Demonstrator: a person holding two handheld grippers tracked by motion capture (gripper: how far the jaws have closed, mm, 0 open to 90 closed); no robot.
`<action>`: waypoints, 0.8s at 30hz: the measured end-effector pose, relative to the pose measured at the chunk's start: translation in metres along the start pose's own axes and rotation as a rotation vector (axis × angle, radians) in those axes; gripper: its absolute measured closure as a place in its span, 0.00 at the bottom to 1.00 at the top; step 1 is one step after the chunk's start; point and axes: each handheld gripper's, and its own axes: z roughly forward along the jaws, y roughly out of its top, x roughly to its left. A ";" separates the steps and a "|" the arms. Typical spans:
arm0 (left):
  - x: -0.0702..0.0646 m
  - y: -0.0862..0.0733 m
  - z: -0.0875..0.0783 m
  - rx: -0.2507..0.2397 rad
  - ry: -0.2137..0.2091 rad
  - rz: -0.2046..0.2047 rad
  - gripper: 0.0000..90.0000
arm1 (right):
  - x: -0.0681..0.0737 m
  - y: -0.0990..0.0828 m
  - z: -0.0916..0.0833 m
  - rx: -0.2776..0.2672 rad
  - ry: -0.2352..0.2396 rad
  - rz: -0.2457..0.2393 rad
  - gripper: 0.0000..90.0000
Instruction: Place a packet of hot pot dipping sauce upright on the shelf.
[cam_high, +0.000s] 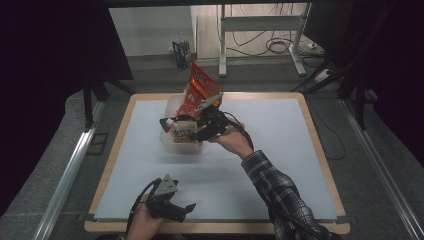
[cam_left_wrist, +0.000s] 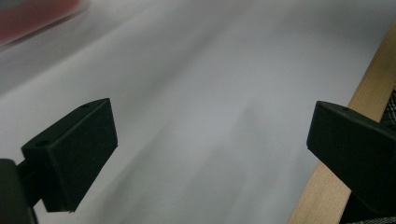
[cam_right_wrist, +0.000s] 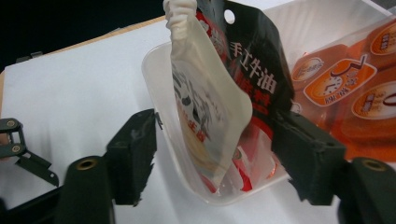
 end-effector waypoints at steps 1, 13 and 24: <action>0.000 0.000 0.000 0.000 0.001 0.000 0.02 | 0.000 0.000 0.000 0.000 0.000 0.000 0.31; -0.001 0.000 0.001 0.000 0.007 0.003 0.02 | 0.007 -0.022 -0.027 -0.042 -0.014 0.043 0.12; -0.001 0.000 0.002 0.000 0.015 0.008 0.02 | 0.018 -0.054 -0.055 -0.089 -0.021 0.083 0.02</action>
